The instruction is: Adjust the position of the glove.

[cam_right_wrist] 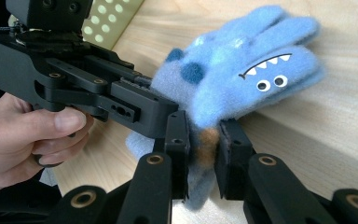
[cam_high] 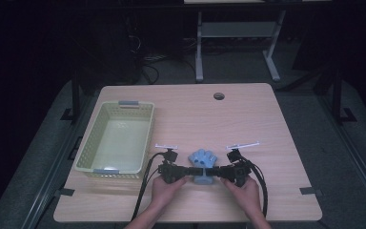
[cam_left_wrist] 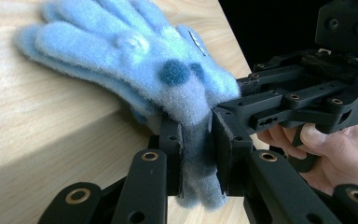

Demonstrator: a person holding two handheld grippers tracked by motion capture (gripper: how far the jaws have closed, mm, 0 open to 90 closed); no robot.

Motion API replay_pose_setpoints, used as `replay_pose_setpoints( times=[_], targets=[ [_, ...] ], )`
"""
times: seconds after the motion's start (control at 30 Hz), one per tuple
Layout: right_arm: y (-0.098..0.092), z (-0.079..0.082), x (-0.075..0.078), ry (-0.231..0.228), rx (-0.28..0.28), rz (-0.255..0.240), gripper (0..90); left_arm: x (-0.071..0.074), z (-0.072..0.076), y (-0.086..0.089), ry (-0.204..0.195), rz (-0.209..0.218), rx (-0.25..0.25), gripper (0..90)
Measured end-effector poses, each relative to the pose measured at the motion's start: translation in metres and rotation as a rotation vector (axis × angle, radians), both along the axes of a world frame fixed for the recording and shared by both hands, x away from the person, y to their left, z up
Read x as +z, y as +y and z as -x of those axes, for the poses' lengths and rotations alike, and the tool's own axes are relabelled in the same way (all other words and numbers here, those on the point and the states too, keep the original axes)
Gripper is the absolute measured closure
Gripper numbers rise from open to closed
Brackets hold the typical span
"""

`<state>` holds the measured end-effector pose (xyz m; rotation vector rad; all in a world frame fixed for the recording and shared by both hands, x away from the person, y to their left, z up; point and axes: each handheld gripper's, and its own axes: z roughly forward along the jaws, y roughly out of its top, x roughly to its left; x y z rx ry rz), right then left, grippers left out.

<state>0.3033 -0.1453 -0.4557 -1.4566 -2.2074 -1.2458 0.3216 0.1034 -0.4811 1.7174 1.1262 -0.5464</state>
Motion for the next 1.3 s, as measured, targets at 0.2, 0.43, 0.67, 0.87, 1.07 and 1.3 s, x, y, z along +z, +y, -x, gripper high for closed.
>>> replay_pose_setpoints(
  times=[0.2, 0.43, 0.67, 0.87, 1.07, 1.3],
  targets=[
    [-0.001, 0.001, 0.009, -0.016, -0.005, 0.002, 76.8, 0.008, -0.001, -0.001, -0.027, -0.002, -0.009, 74.5],
    [-0.001, -0.001, 0.016, -0.030, -0.002, -0.004, 76.8, 0.016, -0.003, 0.000, -0.042, -0.002, -0.014, 74.5],
    [0.001, -0.001, 0.021, -0.039, 0.000, 0.001, 76.8, 0.020, -0.004, 0.003, -0.050, -0.001, -0.015, 74.4],
    [0.004, -0.002, 0.026, -0.049, 0.000, 0.002, 76.7, 0.025, -0.005, 0.004, -0.056, -0.002, -0.021, 74.4],
    [0.005, -0.003, 0.029, -0.057, 0.001, 0.011, 76.7, 0.028, -0.007, 0.004, -0.059, -0.005, -0.017, 74.4],
    [0.007, -0.006, 0.034, -0.054, 0.007, 0.020, 76.7, 0.029, -0.008, 0.006, -0.059, 0.002, -0.018, 74.4]
  ],
)
